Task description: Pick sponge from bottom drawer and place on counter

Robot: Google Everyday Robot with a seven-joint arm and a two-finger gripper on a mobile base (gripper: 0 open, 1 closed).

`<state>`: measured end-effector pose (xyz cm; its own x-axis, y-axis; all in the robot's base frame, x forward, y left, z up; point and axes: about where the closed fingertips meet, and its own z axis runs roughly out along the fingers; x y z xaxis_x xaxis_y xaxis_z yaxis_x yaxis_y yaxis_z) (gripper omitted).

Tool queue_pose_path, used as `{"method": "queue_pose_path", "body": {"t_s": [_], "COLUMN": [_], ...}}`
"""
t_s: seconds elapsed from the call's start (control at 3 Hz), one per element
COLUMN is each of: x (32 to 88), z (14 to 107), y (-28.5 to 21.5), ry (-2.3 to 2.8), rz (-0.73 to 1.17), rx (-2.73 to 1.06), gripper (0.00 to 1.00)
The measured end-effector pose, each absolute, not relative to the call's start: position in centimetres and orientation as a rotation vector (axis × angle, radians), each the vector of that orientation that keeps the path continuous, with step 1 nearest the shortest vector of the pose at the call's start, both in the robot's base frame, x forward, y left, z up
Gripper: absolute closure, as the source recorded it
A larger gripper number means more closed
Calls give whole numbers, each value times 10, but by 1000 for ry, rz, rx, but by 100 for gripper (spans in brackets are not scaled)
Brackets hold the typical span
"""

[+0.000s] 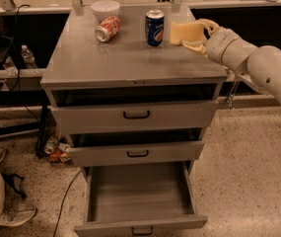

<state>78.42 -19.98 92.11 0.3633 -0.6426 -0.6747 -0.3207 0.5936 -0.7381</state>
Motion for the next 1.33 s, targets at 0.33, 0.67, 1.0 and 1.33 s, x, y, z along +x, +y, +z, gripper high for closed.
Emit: {"method": "queue_pose_path", "body": {"t_s": [0.33, 0.67, 1.0, 1.33], "x": [785, 785, 786, 786], "z": [920, 920, 920, 920], "y": [-197, -195, -192, -188], "ry": [1230, 1228, 1226, 1224], "rz": [-252, -249, -246, -241], "rx": [-973, -975, -977, -979], "gripper": [82, 59, 35, 5]}}
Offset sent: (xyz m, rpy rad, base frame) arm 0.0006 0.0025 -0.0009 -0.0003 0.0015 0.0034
